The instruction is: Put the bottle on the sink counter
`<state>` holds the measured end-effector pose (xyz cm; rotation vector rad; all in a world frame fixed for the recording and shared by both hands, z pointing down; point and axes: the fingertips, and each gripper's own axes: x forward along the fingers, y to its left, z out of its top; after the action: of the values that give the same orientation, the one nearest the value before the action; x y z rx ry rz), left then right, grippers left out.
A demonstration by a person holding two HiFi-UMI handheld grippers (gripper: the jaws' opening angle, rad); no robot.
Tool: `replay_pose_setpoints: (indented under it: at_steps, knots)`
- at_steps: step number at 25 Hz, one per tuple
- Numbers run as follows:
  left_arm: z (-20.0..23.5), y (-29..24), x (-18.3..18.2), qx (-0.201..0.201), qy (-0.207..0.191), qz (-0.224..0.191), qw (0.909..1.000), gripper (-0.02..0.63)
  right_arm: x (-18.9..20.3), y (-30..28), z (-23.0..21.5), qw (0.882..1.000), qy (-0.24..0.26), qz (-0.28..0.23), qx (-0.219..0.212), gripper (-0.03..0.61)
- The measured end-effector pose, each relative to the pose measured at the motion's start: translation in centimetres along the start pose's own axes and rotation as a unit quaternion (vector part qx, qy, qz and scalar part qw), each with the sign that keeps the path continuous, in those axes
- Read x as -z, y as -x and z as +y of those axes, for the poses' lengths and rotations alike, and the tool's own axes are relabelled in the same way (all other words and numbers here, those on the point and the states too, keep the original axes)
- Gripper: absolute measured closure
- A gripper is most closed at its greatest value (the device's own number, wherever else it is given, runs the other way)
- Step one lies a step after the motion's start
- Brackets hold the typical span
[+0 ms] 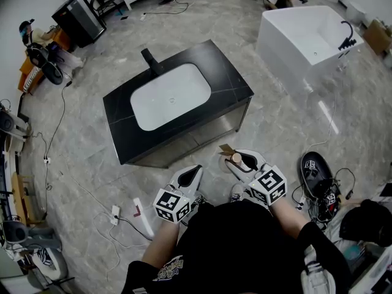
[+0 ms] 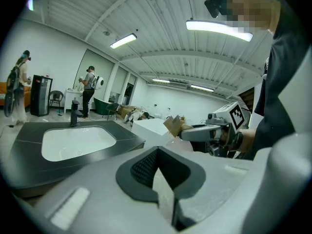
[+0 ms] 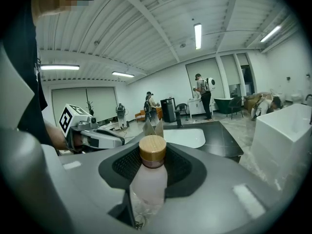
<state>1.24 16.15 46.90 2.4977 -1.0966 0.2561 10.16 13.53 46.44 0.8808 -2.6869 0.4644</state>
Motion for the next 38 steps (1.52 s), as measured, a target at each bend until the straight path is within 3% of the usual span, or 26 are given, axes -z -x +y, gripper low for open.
replay_pose_setpoints:
  at_steps: [38]
  knots:
    - [-2.0, -2.2, 0.2, -0.035, 0.026, -0.009, 0.999, 0.614, 0.4, 1.3, -3.3, 0.999, 0.003, 0.011, -0.038, 0.414]
